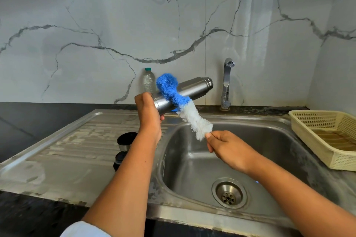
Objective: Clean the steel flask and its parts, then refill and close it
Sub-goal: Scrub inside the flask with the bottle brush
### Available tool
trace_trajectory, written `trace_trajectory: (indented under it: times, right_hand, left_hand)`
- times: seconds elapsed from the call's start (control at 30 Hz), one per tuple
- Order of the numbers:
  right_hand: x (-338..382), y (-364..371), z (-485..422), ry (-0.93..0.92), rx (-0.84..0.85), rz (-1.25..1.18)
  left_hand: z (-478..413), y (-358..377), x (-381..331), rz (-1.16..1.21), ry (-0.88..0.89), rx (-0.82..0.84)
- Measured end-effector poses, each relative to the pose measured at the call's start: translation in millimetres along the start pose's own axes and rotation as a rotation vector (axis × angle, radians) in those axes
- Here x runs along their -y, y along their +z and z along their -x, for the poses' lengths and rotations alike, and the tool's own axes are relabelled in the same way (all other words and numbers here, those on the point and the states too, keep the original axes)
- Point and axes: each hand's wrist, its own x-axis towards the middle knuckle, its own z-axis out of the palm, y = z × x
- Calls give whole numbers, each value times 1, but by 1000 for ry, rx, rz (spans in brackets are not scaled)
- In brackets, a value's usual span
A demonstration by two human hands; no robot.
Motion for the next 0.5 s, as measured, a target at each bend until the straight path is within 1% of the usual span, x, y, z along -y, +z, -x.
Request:
trace_trajectory:
  times: [0.17, 0.3, 0.5]
  right_hand:
    - [-13, -13, 5, 47, 16, 31]
    - [-15, -16, -2, 65, -42, -35]
    - [-21, -25, 2, 98, -19, 1]
  left_hand:
    - [-8, -13, -8, 34, -5, -74]
    - [0, -4, -5, -39, 42, 2]
    - [-12, -23, -13, -9, 52, -107]
